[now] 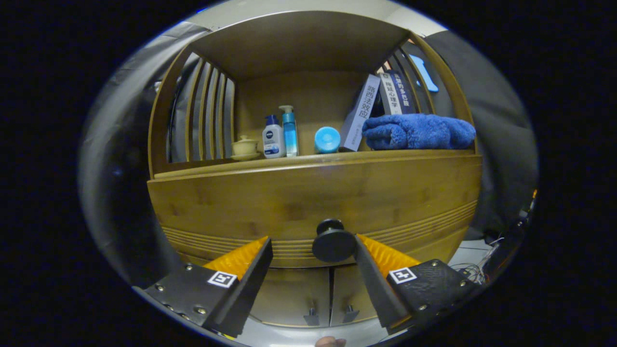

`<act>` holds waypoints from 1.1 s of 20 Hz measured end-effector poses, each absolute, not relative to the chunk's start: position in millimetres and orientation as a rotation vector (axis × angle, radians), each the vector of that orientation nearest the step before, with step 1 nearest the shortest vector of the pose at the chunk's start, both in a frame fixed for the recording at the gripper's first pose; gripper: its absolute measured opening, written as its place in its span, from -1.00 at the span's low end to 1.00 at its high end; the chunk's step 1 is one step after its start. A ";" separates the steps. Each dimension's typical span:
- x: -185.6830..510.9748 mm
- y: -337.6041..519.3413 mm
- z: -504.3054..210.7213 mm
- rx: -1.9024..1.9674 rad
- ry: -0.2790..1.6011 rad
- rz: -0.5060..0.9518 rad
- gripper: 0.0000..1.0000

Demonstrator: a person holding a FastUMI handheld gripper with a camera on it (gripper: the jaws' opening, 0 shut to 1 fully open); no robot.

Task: Pull open the drawer, take out the items inside it, and place them on the countertop above the cabinet.

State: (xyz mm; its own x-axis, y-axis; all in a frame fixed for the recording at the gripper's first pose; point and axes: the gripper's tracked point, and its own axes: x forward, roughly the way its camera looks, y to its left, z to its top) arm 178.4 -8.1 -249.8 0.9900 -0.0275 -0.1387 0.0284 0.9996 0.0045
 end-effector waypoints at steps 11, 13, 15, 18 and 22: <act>90.7 -20.5 -167.2 -0.061 0.183 -0.048 0.98; 79.5 -16.4 -145.7 -0.083 0.180 -0.037 0.98; 67.5 -9.0 -127.3 -0.075 0.190 -0.028 0.98; 51.2 -3.7 -98.7 -0.083 0.196 -0.021 0.98; 33.6 5.6 -62.5 -0.021 0.181 -0.003 0.98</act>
